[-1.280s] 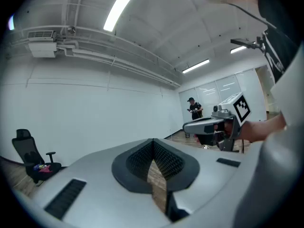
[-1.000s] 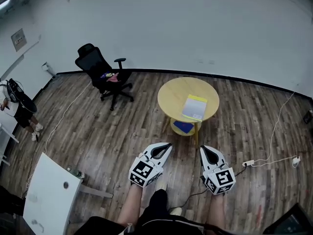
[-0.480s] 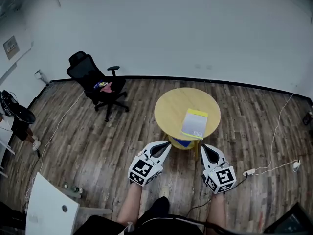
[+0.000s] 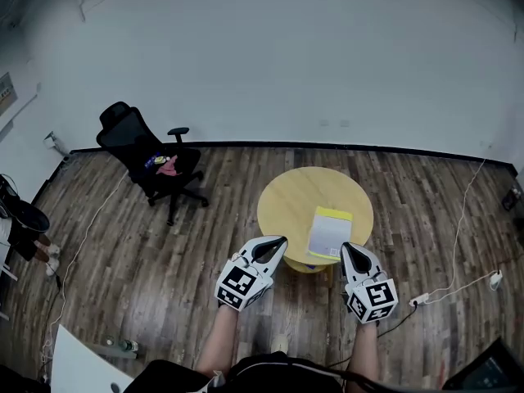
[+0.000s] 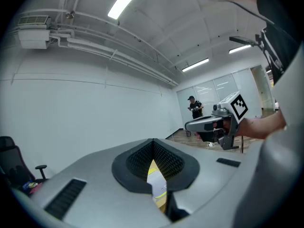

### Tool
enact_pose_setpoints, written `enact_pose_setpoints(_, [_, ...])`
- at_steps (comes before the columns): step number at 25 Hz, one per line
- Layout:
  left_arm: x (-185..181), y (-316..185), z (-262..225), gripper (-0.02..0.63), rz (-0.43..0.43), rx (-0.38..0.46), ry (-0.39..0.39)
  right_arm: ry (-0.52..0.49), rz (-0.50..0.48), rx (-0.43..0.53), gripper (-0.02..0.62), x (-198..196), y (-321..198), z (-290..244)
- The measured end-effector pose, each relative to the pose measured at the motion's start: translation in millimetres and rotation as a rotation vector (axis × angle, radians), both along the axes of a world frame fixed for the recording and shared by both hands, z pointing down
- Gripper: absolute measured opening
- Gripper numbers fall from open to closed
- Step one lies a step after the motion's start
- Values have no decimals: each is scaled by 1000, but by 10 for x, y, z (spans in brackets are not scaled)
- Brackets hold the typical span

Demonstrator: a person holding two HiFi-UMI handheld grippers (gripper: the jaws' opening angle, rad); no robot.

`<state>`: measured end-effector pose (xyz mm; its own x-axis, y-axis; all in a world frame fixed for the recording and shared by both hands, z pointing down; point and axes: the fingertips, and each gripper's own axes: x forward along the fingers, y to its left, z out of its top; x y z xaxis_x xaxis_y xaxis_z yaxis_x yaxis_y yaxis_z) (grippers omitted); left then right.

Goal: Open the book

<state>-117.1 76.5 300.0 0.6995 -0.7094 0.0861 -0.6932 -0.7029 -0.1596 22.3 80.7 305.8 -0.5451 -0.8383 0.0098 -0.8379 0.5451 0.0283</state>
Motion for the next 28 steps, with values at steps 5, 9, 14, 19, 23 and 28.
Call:
enact_pose_setpoints(5, [-97, -345, 34, -2, 18, -10, 19, 14, 21, -13, 2, -166, -246, 42])
enact_pose_setpoints(9, [-4, -457, 108, -2, 62, -17, 28, 25, 33, -34, 2, -161, -368, 129])
enact_pose_setpoints(14, [87, -627, 199, -2, 82, -46, 42, 17, 35, -47, 2, -134, -584, 164])
enact_pose_setpoints(19, [119, -865, 335, -2, 66, -78, 44, 31, 8, -69, 2, -146, -838, 270])
enact_pose_setpoints(23, [192, -1100, 323, -2, 59, -78, 48, 31, -7, -65, 2, -86, -1085, 262])
enact_pose_setpoints(28, [386, -1418, 308, -2, 51, -82, 44, 27, -24, -68, 2, 58, -1418, 272])
